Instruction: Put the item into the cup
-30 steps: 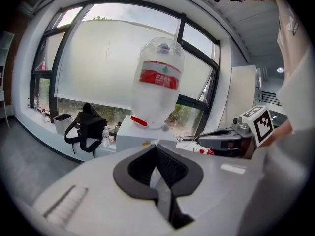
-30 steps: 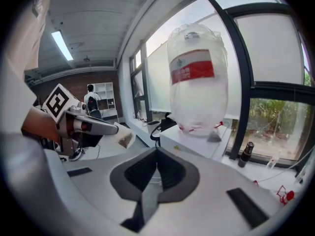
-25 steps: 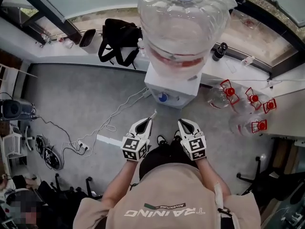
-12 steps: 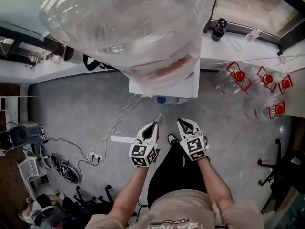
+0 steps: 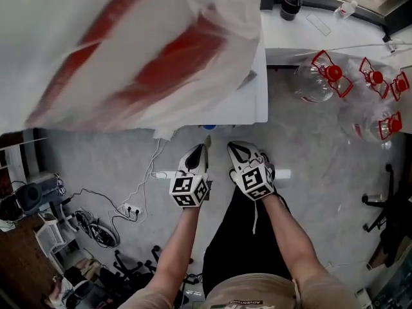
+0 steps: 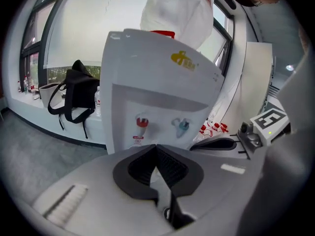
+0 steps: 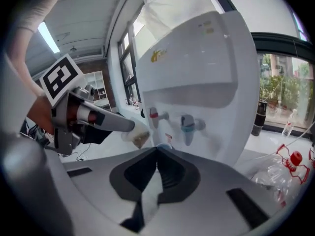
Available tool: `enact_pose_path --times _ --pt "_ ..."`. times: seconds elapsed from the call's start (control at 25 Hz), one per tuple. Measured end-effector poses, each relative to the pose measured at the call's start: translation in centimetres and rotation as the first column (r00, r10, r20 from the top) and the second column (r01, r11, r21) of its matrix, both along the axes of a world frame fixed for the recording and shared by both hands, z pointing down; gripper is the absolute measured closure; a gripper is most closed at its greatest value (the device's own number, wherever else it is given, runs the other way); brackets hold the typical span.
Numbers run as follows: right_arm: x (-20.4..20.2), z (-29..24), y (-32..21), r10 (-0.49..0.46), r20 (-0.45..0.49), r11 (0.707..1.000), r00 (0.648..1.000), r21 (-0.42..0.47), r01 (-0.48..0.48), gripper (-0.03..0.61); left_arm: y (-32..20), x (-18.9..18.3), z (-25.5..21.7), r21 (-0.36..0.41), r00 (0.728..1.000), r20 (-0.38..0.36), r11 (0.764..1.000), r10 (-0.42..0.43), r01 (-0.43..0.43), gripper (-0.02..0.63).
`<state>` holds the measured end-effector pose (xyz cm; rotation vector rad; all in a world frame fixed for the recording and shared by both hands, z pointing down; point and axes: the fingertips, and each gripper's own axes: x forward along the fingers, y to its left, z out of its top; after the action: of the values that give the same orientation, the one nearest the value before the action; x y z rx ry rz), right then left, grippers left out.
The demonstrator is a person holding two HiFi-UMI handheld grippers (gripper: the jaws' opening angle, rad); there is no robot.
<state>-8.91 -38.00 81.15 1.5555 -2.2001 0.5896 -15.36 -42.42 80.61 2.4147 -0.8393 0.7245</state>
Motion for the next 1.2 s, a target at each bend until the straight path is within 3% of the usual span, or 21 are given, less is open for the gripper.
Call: enact_pose_path --times 0.4,0.64,1.0,1.2 --pt "-2.0 4.6 -2.3 -0.041 0.034 0.999 0.999 -0.012 0.042 0.568 -4.1 0.8 6.6 -0.044 1.0 0.02 0.999 -0.013 0.014 0.606" --pt "-3.6 4.7 -2.3 -0.052 0.052 0.999 0.997 -0.007 0.053 0.568 -5.0 1.6 7.9 -0.045 1.0 0.029 0.999 0.005 -0.004 0.606" --pt "-2.9 5.7 -1.8 -0.025 0.062 0.999 0.998 -0.034 0.027 0.568 -5.6 2.2 8.9 -0.08 0.999 0.037 0.997 -0.017 0.02 0.604" --pt "-3.1 5.9 -1.4 -0.022 0.091 0.999 0.996 -0.037 0.026 0.568 -5.6 2.5 9.2 -0.1 1.0 0.005 0.995 -0.01 0.01 0.604"
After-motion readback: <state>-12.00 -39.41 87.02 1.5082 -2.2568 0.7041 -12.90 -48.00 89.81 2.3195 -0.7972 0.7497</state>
